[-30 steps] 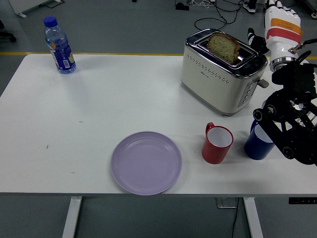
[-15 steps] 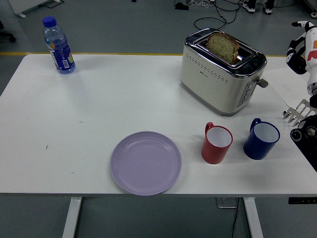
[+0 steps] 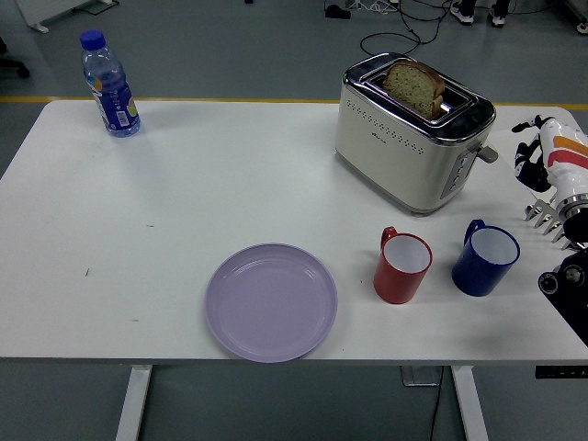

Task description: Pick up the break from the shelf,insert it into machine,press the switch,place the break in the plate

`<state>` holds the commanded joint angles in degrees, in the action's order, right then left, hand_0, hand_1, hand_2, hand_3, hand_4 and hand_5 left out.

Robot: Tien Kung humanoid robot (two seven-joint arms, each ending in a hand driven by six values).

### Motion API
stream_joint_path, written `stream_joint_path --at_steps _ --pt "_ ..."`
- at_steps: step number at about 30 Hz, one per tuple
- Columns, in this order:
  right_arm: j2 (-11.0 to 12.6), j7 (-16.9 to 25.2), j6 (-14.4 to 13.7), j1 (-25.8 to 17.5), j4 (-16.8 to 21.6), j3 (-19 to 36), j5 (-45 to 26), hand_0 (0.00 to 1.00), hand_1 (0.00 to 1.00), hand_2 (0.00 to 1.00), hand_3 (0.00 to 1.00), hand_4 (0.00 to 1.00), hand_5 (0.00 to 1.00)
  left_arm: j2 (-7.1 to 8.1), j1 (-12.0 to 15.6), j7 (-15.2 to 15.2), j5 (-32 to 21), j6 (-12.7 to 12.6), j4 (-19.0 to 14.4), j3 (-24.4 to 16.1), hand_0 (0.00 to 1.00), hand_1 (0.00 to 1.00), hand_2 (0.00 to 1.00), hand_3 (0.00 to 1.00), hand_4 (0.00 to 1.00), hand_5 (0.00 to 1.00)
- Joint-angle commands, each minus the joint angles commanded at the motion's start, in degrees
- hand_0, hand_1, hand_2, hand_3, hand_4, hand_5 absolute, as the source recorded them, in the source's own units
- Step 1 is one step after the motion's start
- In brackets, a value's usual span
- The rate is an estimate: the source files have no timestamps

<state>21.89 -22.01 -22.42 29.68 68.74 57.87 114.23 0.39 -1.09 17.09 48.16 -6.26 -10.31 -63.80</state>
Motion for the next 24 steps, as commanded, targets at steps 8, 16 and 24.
stream_joint_path --at_steps 8,16,24 --pt "-0.95 0.1 0.13 0.61 -0.62 -1.19 0.43 0.224 0.213 0.312 0.609 0.409 0.002 0.04 -0.1 -0.09 -0.27 0.04 0.0 0.32 0.419 0.498 0.591 0.697 0.514 0.998" --pt "-1.54 0.1 0.17 1.02 -1.46 -1.57 0.45 0.225 0.213 0.31 0.603 0.408 0.002 0.12 -0.55 -0.24 -0.76 0.05 0.0 0.61 0.418 0.499 0.591 0.696 0.511 0.998" --pt "-2.73 0.28 0.08 1.16 -2.63 -2.07 0.31 0.225 0.212 0.31 0.599 0.407 0.002 0.1 -0.64 -0.19 -0.96 0.04 0.0 0.87 0.418 0.498 0.591 0.694 0.513 0.998"
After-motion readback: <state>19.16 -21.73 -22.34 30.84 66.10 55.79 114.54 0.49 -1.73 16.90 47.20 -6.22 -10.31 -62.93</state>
